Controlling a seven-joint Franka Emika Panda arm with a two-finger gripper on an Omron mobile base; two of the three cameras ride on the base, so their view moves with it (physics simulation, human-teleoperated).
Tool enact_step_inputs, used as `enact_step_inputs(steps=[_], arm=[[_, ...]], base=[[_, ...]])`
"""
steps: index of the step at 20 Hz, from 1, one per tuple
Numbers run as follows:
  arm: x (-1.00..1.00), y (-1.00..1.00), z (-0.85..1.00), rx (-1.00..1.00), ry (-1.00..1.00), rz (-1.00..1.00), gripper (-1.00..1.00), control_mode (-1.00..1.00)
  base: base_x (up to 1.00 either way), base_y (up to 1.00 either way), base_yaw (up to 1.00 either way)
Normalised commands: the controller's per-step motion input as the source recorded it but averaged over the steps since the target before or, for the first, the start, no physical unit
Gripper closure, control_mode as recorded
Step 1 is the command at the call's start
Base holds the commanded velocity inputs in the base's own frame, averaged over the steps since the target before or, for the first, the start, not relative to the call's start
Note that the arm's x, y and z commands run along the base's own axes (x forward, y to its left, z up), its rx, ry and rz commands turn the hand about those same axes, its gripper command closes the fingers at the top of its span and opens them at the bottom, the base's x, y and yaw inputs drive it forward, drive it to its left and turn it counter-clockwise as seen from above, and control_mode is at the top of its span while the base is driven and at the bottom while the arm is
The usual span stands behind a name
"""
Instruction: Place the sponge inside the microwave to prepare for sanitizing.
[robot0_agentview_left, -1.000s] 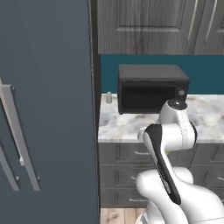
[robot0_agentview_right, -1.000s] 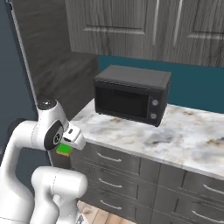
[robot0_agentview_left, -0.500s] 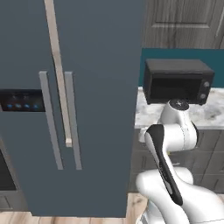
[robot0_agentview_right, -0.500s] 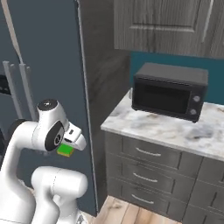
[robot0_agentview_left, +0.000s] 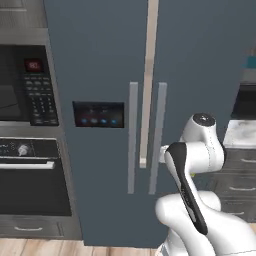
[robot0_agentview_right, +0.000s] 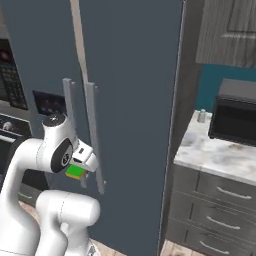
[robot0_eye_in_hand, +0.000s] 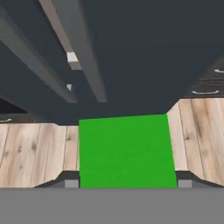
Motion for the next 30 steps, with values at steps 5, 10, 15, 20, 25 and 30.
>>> enact_step_inputs(steps=[5,10,15,20,25,30], arm=[[0.00,0.00,0.00,0.00,0.00,0.00,1.00,1.00],[0.00,0.00,0.00,0.00,0.00,0.00,1.00,1.00],[0.00,0.00,0.00,0.00,0.00,0.00,1.00,1.00],[0.00,0.00,0.00,0.00,0.00,0.00,1.00,1.00],[0.00,0.00,0.00,0.00,0.00,0.00,1.00,1.00],[0.00,0.00,0.00,0.00,0.00,0.00,1.00,1.00]], base=[[0.00,1.00,0.05],[0.00,1.00,0.05],[0.00,1.00,0.04],[0.05,0.93,0.03],[0.39,0.64,0.00],[0.47,0.32,0.01]])
